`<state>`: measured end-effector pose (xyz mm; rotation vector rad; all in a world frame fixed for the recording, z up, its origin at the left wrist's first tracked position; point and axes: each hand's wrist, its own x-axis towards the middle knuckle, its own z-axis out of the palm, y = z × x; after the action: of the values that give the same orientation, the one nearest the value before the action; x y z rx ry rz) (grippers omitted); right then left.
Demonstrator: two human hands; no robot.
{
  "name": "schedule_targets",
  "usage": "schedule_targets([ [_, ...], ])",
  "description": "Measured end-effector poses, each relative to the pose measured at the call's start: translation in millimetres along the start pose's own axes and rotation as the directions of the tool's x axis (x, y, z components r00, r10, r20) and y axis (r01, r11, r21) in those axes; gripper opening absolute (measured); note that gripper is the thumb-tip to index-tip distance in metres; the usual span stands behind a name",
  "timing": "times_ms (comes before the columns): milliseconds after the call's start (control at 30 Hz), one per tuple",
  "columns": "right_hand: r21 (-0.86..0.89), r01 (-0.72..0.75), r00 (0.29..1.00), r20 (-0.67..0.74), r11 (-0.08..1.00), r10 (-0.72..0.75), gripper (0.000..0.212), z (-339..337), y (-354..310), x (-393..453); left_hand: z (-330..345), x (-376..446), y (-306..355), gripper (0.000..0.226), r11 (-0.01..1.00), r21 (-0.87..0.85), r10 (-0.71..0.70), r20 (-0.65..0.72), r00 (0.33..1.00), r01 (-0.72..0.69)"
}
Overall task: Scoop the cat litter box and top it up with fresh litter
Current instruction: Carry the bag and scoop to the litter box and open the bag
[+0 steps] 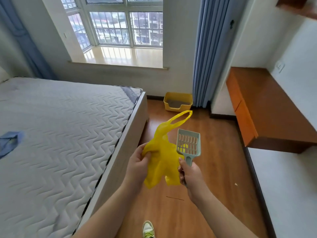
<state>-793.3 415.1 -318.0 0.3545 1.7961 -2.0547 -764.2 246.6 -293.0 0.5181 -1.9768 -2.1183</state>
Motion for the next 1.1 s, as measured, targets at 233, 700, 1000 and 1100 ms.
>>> schedule_targets([
  [233, -0.035, -0.005, 0.998, -0.070, 0.999, 0.003, 0.027, 45.9, -24.6, 72.6, -18.7, 89.3, 6.8, 0.035, 0.999, 0.028, 0.030, 0.108, 0.994, -0.034],
  [700, 0.038, -0.018, 0.973, -0.230, 0.999, 0.027, 0.017, 59.8, -81.9, 172.8, -12.1, 222.4, 14.5, 0.036, 0.991, 0.120, 0.042, 0.177, 0.983, -0.063],
  [1000, 0.207, -0.100, 0.974, -0.180, 0.973, 0.138, 0.010, 41.3, -107.7, 283.1, 42.8, 329.0, 5.3, 0.041, 0.973, 0.217, 0.034, 0.201, 0.979, -0.078],
  [1100, 0.229, -0.132, 0.970, -0.171, 0.964, 0.173, 0.013, 32.0, -125.1, 324.5, 67.0, 364.4, 5.9, 0.043, 0.964, 0.254, 0.026, 0.218, 0.976, -0.082],
])
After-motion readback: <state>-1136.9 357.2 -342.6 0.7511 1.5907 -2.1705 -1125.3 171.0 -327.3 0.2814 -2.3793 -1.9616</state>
